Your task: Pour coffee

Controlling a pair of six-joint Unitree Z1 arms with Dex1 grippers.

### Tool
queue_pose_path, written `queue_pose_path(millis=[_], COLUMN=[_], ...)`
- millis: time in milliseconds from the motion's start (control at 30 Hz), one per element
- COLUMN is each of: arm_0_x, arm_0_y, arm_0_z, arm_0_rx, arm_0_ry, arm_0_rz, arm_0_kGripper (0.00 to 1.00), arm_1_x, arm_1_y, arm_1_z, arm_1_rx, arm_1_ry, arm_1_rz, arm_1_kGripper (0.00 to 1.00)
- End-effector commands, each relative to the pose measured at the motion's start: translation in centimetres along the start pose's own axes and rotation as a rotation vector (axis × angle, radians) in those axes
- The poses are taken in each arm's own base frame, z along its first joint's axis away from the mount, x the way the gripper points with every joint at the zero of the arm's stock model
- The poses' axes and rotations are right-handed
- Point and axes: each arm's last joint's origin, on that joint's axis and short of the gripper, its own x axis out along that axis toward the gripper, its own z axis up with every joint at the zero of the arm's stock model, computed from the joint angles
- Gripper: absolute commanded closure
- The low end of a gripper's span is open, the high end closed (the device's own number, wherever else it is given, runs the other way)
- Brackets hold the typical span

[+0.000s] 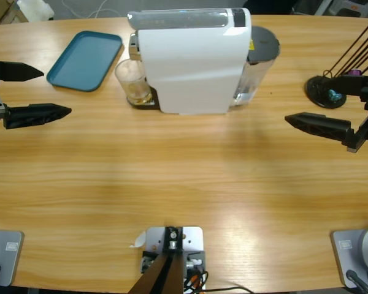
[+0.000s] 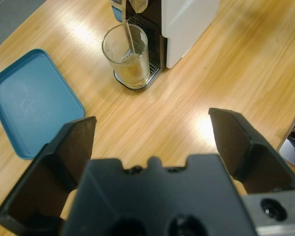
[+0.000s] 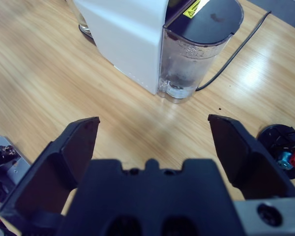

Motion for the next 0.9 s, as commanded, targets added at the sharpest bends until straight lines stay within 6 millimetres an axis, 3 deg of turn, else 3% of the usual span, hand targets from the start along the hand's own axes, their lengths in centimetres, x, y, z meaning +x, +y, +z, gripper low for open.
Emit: queue_pose_path(millis=[33,900], arm_0_x=[1.7,3.0], arm_0_y=[0.0,0.1], arm_0_z=[-1.1,-1.5], arm_0_rx=[0.007,-0.004], arm_0_ry=[0.076,0.122], arm_0_rz=[0.009,-0.030], arm_0_kGripper=[0.000,0.000], arm_1_x=[-0.1,0.0], arm_1_y=[0.0,0.0], arm_1_z=[-1.1,-1.2], arm_1_rx=[-0.010,-0.010], arm_1_ry=[0.000,-0.002], arm_1_rz=[0.000,-0.004], arm_1_kGripper=[0.000,0.000])
